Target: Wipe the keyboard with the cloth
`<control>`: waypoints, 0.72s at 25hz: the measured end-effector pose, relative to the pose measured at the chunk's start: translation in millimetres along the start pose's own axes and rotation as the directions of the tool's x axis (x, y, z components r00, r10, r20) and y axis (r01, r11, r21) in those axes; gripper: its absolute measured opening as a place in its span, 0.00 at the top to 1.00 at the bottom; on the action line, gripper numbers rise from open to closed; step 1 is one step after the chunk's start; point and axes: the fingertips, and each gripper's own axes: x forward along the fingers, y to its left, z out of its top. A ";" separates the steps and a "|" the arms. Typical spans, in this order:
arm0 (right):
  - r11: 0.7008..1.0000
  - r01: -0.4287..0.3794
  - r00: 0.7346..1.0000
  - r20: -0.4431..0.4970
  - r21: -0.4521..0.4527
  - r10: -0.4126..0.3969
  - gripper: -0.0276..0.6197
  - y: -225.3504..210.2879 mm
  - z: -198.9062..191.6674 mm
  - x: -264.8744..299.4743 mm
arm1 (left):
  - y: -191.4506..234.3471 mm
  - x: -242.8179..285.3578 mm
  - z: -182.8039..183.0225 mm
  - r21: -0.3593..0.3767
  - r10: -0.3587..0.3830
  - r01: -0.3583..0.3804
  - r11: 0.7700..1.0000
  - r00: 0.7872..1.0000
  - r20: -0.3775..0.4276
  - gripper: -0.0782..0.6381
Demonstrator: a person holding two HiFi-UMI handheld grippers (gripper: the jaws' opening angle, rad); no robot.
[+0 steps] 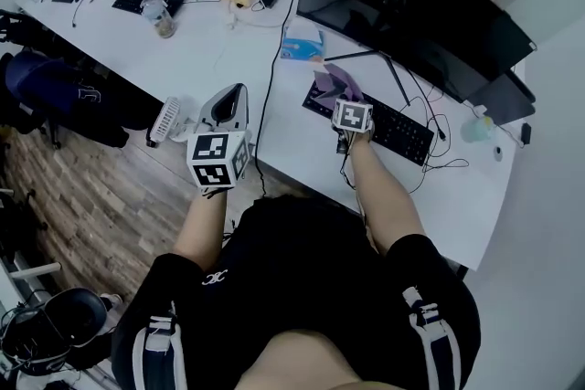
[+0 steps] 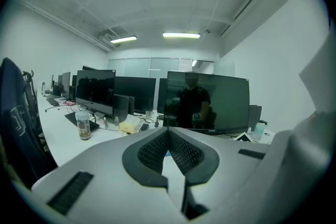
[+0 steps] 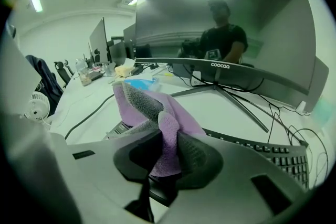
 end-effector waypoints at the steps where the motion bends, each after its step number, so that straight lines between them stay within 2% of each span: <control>1: 1.000 0.011 1.000 -0.012 0.006 -0.011 0.80 -6.5 -4.6 -1.4 | -2.9 1.0 0.2 0.000 -0.005 0.005 1.000 1.000 0.001 0.87; 3: 1.000 0.009 1.000 0.009 0.013 -0.009 0.80 -15.9 -5.2 -2.2 | -9.7 3.0 0.6 0.000 -0.015 0.015 1.000 1.000 0.003 0.87; 6: 0.999 0.039 0.999 -0.007 0.028 -0.039 0.80 -36.0 -14.6 -12.1 | -22.5 4.5 -0.4 0.004 -0.035 0.035 0.999 0.999 0.002 0.87; 9: 0.999 -0.034 0.998 0.052 0.023 0.033 0.80 -41.0 -13.4 -13.0 | -37.9 5.8 -2.0 0.011 -0.053 0.053 0.999 0.999 -0.002 0.87; 11: 0.999 -0.046 0.997 0.067 0.023 0.044 0.80 -52.6 -16.7 -15.6 | -49.2 7.0 -2.5 0.017 -0.064 0.065 0.998 0.998 -0.007 0.87; 18: 0.996 -0.022 0.999 0.045 0.091 0.018 0.79 -97.3 -34.5 -30.3 | -88.4 10.7 1.0 0.007 -0.088 0.088 0.996 0.996 -0.019 0.87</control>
